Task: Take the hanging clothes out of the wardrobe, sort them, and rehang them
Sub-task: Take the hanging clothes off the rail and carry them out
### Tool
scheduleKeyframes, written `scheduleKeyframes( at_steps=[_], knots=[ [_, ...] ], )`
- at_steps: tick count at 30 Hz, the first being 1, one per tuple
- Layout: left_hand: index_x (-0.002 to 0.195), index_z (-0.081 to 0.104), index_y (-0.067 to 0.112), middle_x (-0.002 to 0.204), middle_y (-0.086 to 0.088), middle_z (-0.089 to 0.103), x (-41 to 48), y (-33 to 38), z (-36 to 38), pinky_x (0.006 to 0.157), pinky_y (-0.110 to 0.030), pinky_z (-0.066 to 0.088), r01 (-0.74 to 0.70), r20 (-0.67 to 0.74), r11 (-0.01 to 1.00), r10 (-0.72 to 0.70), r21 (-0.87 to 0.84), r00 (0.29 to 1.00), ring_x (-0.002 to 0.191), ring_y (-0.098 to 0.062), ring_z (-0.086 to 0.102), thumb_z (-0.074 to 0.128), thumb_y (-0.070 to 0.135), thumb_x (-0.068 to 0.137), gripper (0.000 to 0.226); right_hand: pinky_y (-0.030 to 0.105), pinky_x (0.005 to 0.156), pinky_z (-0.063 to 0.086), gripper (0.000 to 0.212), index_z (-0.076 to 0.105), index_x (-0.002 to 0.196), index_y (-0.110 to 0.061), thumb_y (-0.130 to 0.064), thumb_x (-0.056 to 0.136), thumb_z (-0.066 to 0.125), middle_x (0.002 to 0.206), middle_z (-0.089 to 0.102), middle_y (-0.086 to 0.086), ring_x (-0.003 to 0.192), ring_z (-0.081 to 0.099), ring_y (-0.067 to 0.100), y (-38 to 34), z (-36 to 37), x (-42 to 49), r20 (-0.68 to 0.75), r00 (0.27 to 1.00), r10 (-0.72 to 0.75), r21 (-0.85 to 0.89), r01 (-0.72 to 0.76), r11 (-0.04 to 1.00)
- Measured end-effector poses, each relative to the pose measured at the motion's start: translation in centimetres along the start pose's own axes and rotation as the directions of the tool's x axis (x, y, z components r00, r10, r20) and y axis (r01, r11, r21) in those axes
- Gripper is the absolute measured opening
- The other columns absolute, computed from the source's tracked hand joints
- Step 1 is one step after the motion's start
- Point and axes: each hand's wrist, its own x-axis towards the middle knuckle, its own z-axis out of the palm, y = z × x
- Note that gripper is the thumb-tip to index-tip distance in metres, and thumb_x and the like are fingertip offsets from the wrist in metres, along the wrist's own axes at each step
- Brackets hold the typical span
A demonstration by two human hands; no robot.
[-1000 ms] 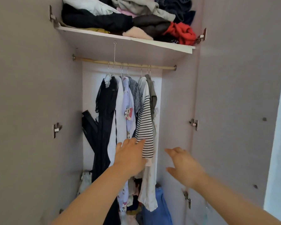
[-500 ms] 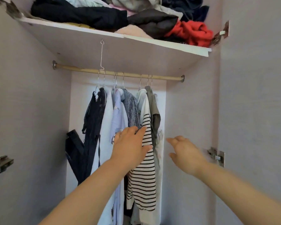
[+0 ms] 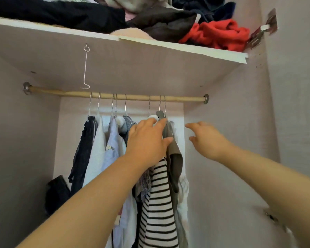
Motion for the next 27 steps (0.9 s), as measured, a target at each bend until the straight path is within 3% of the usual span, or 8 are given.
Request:
scheduleKeyframes(
  at_steps=[4, 12, 22, 27],
  knots=[
    [0.144, 0.029, 0.027, 0.144, 0.002, 0.036, 3.1, -1.3, 1.5, 0.106, -0.038, 0.022, -0.051, -0.053, 0.999, 0.051, -0.008, 0.997, 0.132, -0.021, 0.029, 0.035, 0.021, 0.098, 0.047, 0.036, 0.105, 0.035, 0.046, 0.035, 0.143, -0.015, -0.018, 0.098, 0.043, 0.140, 0.043, 0.014, 0.127, 0.041, 0.029, 0.0, 0.1, 4.1, -0.067, 0.997, 0.028, 0.017, -0.027, 0.999],
    [0.137, 0.040, 0.026, 0.140, 0.001, 0.041, 7.5, -3.8, 4.0, 0.105, -0.038, 0.024, -0.043, -0.034, 0.991, 0.039, -0.124, 0.999, 0.131, -0.021, 0.032, 0.031, 0.035, 0.099, 0.040, 0.025, 0.100, 0.032, 0.043, 0.042, 0.139, -0.013, -0.022, 0.097, 0.045, 0.138, 0.049, 0.008, 0.126, 0.045, 0.024, -0.7, 0.3, 11.1, -0.067, 0.990, 0.126, 0.072, -0.121, 0.990],
    [0.139, 0.038, 0.032, 0.141, 0.001, 0.041, 10.5, -3.8, 6.6, 0.104, -0.038, 0.027, -0.047, 0.016, 0.990, 0.049, -0.131, 0.999, 0.130, -0.023, 0.034, 0.036, 0.048, 0.095, 0.047, 0.031, 0.106, 0.035, 0.050, 0.045, 0.138, -0.010, -0.024, 0.091, 0.057, 0.140, 0.046, 0.008, 0.127, 0.044, 0.022, 0.3, 4.0, 17.6, 0.011, 0.989, 0.150, 0.285, -0.147, 0.947],
    [0.139, 0.038, 0.036, 0.140, 0.006, 0.042, 11.1, -3.4, 7.7, 0.105, -0.038, 0.026, -0.071, 0.008, 0.988, 0.072, -0.135, 0.997, 0.129, -0.018, 0.035, 0.036, 0.051, 0.094, 0.047, 0.030, 0.106, 0.035, 0.052, 0.038, 0.141, -0.009, -0.020, 0.092, 0.054, 0.143, 0.043, 0.009, 0.130, 0.042, 0.024, 0.6, 5.4, 19.5, 0.087, 0.989, 0.121, 0.256, -0.140, 0.956]
  ],
)
